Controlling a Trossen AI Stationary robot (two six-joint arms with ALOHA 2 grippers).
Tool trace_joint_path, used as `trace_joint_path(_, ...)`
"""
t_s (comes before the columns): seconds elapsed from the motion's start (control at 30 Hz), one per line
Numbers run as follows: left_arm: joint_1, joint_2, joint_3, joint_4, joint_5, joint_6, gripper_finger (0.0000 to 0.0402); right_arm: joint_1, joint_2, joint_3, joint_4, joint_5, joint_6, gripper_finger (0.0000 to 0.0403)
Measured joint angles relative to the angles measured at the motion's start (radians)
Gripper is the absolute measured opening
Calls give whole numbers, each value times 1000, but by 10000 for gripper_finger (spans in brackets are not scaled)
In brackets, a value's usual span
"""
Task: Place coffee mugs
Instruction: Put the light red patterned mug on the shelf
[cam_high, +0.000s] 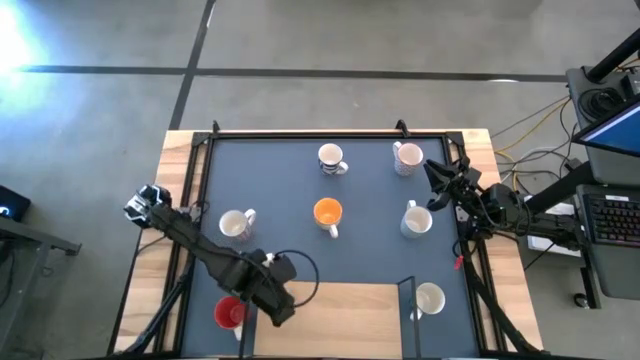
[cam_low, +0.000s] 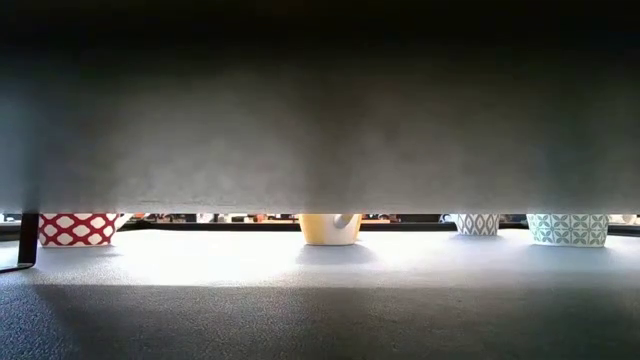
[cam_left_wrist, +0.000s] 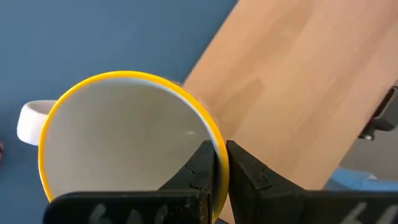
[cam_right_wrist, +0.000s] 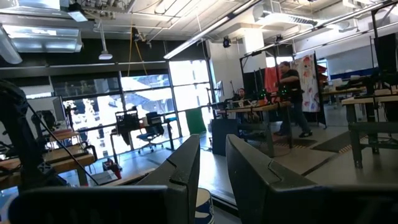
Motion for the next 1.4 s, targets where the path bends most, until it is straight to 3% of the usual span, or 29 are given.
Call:
trace_joint_path(0.37,-9,61,23,13,33,26,8,0,0,0,0,0,0,68)
trace_joint_path(0.87,-10,223,272,-187,138,2,24,0,0,0,0,0,0,68)
trace_joint_path(1.23,-10,248,336,-238,106,9,28,0,0,0,0,0,0,68)
trace_joint_path(1.4,-10,248,355,-241,75,38,59,0,0,0,0,0,0,68)
